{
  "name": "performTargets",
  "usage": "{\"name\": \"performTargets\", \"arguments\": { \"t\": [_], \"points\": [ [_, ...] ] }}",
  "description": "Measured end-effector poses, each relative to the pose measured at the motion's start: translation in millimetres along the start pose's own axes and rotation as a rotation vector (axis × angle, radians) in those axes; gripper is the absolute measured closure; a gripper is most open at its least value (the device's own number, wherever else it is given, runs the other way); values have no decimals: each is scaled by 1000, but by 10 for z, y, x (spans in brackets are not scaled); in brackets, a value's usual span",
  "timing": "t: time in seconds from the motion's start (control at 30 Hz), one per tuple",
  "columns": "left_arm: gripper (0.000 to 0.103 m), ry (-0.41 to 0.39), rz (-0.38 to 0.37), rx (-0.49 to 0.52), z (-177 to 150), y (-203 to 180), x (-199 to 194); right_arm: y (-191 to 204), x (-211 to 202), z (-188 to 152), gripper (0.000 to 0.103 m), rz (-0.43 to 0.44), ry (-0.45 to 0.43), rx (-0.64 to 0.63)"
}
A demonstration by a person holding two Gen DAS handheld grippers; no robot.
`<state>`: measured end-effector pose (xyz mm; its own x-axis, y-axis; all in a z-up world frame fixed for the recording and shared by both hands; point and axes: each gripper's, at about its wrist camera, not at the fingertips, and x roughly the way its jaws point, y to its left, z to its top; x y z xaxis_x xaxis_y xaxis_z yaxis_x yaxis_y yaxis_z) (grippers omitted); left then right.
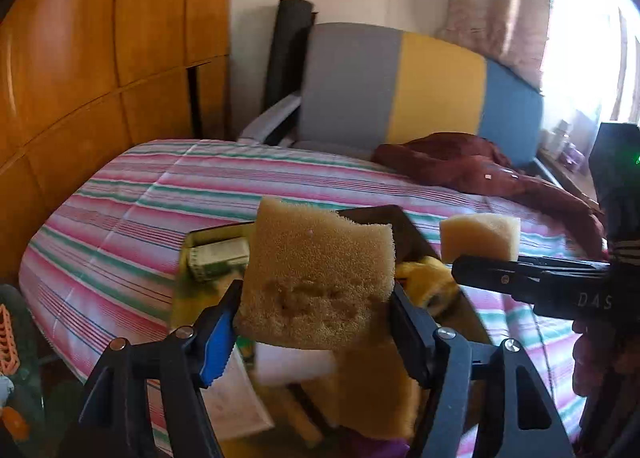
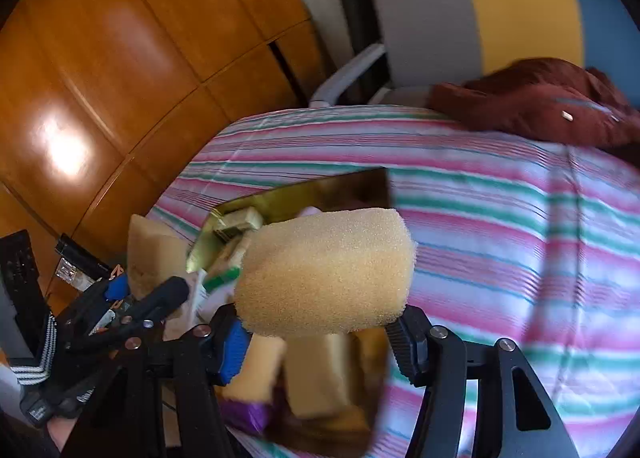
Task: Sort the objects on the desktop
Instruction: 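Release both sponges into the gold tray by opening both tools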
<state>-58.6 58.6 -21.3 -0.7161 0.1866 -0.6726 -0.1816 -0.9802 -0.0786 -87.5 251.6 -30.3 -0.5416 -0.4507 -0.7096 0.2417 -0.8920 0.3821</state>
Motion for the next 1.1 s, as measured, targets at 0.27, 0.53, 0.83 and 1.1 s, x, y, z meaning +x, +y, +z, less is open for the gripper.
{"name": "performTargets", "arguments": {
  "t": [0.27, 0.53, 0.83, 1.1],
  "points": [
    [18, 9, 85, -42, 88, 189, 135, 133, 366, 232, 16, 44, 24, 21],
    [18, -23, 105, -60, 108, 177, -46, 132, 241, 29, 13, 24, 23, 18],
    [18, -17, 138, -105, 75, 118, -247, 105, 51, -345, 12, -21, 9, 23],
    [29, -88, 190, -89, -21, 27, -441, 94, -110, -564, 10, -65, -9, 21]
  ]
}}
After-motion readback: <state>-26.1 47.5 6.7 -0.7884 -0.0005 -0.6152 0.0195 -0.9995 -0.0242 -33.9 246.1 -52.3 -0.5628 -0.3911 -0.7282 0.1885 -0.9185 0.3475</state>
